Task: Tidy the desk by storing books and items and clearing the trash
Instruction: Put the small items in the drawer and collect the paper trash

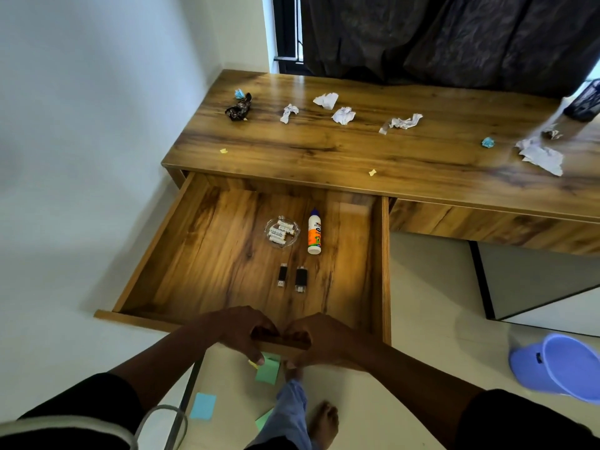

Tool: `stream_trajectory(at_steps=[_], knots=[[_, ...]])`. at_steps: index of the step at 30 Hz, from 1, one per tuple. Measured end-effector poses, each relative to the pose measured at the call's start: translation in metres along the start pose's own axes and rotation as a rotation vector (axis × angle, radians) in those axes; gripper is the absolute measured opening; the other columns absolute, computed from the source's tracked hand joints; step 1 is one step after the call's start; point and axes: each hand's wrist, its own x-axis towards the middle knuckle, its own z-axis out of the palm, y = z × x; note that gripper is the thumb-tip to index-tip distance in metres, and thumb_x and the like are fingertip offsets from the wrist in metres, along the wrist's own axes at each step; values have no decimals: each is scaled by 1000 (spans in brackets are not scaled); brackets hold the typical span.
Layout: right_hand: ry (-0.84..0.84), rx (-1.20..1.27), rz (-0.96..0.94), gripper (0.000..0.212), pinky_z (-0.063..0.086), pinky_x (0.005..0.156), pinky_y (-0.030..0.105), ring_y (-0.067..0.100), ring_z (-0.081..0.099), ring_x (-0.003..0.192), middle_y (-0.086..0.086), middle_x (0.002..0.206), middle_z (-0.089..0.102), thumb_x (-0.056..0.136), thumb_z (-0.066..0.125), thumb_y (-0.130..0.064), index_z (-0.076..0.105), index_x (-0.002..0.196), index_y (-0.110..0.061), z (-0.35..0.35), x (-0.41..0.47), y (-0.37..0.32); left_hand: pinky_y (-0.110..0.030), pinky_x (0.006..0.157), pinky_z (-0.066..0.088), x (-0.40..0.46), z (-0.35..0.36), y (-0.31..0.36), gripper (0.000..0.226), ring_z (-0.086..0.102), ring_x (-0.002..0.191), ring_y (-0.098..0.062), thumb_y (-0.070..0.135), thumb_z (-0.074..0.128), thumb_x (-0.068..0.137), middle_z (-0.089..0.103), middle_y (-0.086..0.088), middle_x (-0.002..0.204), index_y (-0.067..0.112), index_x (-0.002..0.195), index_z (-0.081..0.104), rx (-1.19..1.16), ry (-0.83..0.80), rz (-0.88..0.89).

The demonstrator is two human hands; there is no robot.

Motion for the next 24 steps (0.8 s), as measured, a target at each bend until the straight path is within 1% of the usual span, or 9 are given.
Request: stream_trajectory(at_steps=[4, 6, 8, 12, 14, 17, 20, 21, 24], knots=[[14, -18, -2, 76, 55, 91, 39, 12, 61, 109, -10, 128, 65, 70, 64, -78, 59, 133, -35, -1, 0, -2, -27, 100, 49, -2, 0, -4, 71, 59, 118, -10, 54, 80, 78, 61, 9, 135, 31, 141, 55, -10, 11, 19], [22, -18, 0, 79, 55, 91, 37, 12, 61, 109, -10, 129, 65, 69, 65, -78, 59, 134, -34, -5, 0, -1, -30, 101, 50, -1, -3, -5, 70, 59, 117, -10, 54, 79, 79, 61, 9, 134, 31, 141, 56, -16, 13, 23], [31, -13, 18, 79, 57, 89, 37, 11, 63, 107, -10, 127, 67, 67, 68, -77, 60, 133, -33, -10, 1, 0, -32, 101, 51, 0, -7, -5, 69, 59, 117, -10, 54, 79, 79, 61, 9, 133, 30, 140, 57, -9, 18, 25], [45, -23, 36, 83, 58, 86, 37, 12, 65, 103, -9, 124, 68, 63, 67, -80, 61, 132, -34, -25, 7, -1, -32, 101, 51, 5, -18, -5, 64, 59, 115, -9, 53, 78, 81, 63, 10, 130, 30, 139, 59, -5, 55, 36], [49, -40, 45, 80, 58, 88, 39, 14, 65, 106, -8, 127, 67, 66, 71, -75, 60, 133, -33, -35, 10, -2, -32, 101, 51, 9, -24, -7, 64, 59, 115, -9, 52, 77, 83, 63, 10, 131, 29, 139, 59, -1, 70, 29], [63, -53, 66, 73, 56, 92, 40, 18, 63, 112, -5, 131, 65, 74, 77, -65, 59, 136, -30, -49, 14, -2, -33, 100, 51, 18, -34, -11, 66, 59, 114, -7, 57, 73, 83, 64, 8, 133, 29, 140, 58, 32, 96, 20], [83, -68, 90, 75, 53, 97, 39, 21, 59, 119, -2, 137, 61, 76, 79, -62, 57, 139, -29, -63, 21, 2, -22, 95, 45, 27, -47, -15, 70, 52, 111, 0, 60, 73, 82, 61, 12, 136, 30, 143, 55, 62, 144, 3], [92, -72, 100, 75, 52, 98, 39, 21, 58, 121, -1, 139, 61, 76, 79, -61, 57, 140, -28, -69, 23, 4, -21, 94, 43, 30, -52, -16, 72, 50, 112, 0, 62, 73, 81, 60, 14, 137, 32, 143, 53, 72, 166, -10], [129, -110, 109, 74, 49, 100, 36, 22, 56, 125, 0, 141, 59, 79, 78, -59, 56, 141, -26, -85, 29, 7, -30, 99, 47, 39, -65, -18, 77, 53, 123, -8, 70, 68, 78, 58, 13, 140, 36, 145, 50, 142, 220, -23]])
